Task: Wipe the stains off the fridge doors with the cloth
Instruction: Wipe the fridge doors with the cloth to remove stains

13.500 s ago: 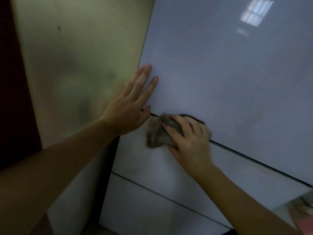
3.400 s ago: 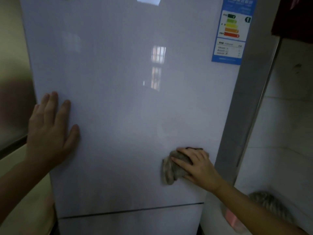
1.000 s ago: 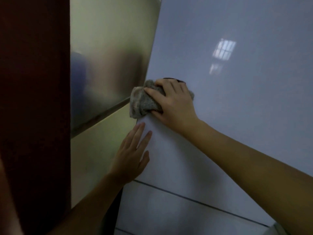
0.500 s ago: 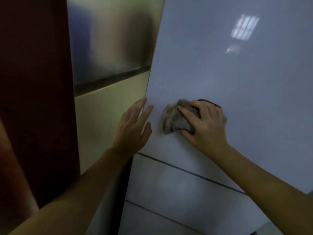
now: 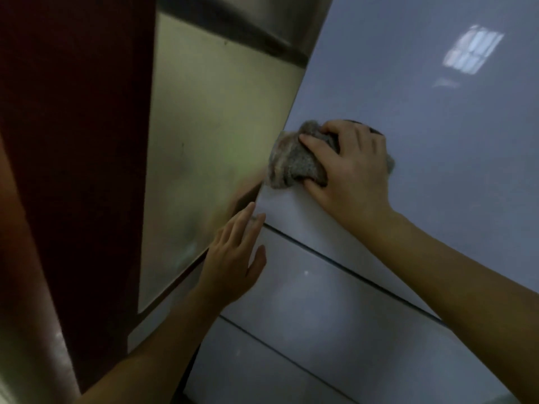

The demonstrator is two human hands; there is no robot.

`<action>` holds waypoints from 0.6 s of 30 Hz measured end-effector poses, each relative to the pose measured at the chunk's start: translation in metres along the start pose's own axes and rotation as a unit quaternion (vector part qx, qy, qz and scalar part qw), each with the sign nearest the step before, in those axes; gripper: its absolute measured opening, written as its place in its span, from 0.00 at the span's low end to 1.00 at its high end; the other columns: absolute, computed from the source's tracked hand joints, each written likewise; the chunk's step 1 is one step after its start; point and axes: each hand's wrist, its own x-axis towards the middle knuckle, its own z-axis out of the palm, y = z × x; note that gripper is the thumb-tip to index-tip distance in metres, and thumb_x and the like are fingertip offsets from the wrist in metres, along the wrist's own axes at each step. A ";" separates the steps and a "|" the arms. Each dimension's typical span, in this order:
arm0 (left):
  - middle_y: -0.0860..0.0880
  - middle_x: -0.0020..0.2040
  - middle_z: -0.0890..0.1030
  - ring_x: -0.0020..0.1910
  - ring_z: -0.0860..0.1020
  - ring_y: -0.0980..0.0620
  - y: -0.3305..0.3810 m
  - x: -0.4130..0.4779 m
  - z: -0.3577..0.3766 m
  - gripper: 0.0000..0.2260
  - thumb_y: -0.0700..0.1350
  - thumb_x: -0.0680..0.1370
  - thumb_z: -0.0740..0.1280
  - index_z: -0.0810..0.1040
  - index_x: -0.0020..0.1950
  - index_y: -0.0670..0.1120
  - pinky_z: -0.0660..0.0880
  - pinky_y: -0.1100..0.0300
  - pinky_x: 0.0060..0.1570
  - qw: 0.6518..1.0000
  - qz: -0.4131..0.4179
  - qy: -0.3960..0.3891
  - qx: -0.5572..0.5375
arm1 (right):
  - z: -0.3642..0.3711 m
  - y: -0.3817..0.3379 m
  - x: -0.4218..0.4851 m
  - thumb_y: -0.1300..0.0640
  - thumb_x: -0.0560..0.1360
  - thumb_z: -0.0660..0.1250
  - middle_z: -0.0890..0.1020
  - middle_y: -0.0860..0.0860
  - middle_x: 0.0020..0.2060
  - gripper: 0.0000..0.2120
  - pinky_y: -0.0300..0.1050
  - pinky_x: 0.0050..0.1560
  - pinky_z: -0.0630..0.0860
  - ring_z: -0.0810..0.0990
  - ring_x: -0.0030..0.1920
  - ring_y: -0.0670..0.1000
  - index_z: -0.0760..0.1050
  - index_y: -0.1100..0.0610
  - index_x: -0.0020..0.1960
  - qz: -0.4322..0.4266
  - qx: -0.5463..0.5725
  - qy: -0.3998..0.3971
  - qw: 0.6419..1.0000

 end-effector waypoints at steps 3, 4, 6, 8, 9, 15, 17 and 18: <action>0.41 0.81 0.59 0.79 0.60 0.44 0.000 -0.010 0.013 0.27 0.53 0.83 0.57 0.63 0.79 0.42 0.60 0.54 0.75 0.999 -0.017 -0.017 0.025 | 0.020 -0.022 -0.005 0.47 0.72 0.71 0.80 0.57 0.60 0.23 0.54 0.57 0.66 0.74 0.60 0.60 0.80 0.53 0.65 -0.029 0.005 -0.019 0.999; 0.40 0.81 0.58 0.79 0.60 0.43 0.000 -0.012 0.016 0.27 0.53 0.83 0.56 0.63 0.79 0.42 0.58 0.55 0.76 0.999 -0.018 -0.021 0.032 | 0.026 -0.027 -0.010 0.47 0.72 0.71 0.80 0.57 0.60 0.23 0.54 0.57 0.66 0.74 0.60 0.60 0.80 0.53 0.65 -0.038 0.006 -0.025 0.999; 0.38 0.79 0.61 0.78 0.60 0.42 0.002 -0.014 0.021 0.27 0.53 0.83 0.57 0.62 0.79 0.41 0.53 0.57 0.76 0.999 -0.022 -0.021 0.040 | 0.033 -0.034 -0.026 0.46 0.72 0.72 0.80 0.58 0.60 0.23 0.54 0.57 0.67 0.75 0.60 0.60 0.80 0.53 0.64 -0.053 0.008 -0.038 0.998; 0.37 0.79 0.62 0.78 0.60 0.42 0.003 -0.015 0.024 0.28 0.52 0.82 0.58 0.61 0.79 0.40 0.51 0.57 0.77 0.999 -0.021 -0.023 0.040 | 0.034 -0.036 -0.048 0.44 0.72 0.74 0.80 0.57 0.60 0.24 0.55 0.58 0.67 0.75 0.61 0.60 0.80 0.53 0.65 -0.061 0.013 -0.056 0.996; 0.37 0.80 0.60 0.79 0.59 0.42 0.002 -0.015 0.026 0.29 0.52 0.82 0.59 0.60 0.80 0.40 0.52 0.56 0.78 0.999 -0.019 -0.028 0.037 | 0.032 -0.034 -0.058 0.43 0.72 0.75 0.80 0.57 0.60 0.25 0.55 0.59 0.68 0.75 0.61 0.59 0.81 0.53 0.65 -0.061 0.017 -0.063 0.996; 0.39 0.82 0.54 0.80 0.58 0.42 -0.004 -0.017 0.017 0.28 0.53 0.82 0.58 0.61 0.80 0.43 0.58 0.52 0.76 0.998 0.006 -0.049 0.042 | -0.005 0.004 -0.054 0.50 0.72 0.75 0.80 0.60 0.60 0.24 0.54 0.58 0.67 0.78 0.60 0.63 0.80 0.54 0.66 0.013 0.023 -0.023 0.999; 0.40 0.82 0.55 0.80 0.59 0.43 -0.006 -0.016 0.015 0.28 0.53 0.82 0.57 0.60 0.80 0.43 0.58 0.53 0.75 0.998 0.009 -0.046 0.048 | -0.005 0.005 -0.032 0.50 0.72 0.74 0.79 0.59 0.61 0.24 0.53 0.59 0.66 0.77 0.60 0.63 0.79 0.53 0.66 0.041 0.014 -0.001 0.999; 0.40 0.82 0.54 0.79 0.59 0.43 -0.008 -0.017 0.015 0.28 0.53 0.82 0.57 0.60 0.80 0.43 0.57 0.54 0.76 0.998 0.009 -0.044 0.051 | 0.000 -0.001 -0.021 0.49 0.72 0.74 0.79 0.59 0.61 0.24 0.53 0.59 0.66 0.77 0.60 0.63 0.79 0.53 0.66 0.047 0.013 0.006 0.999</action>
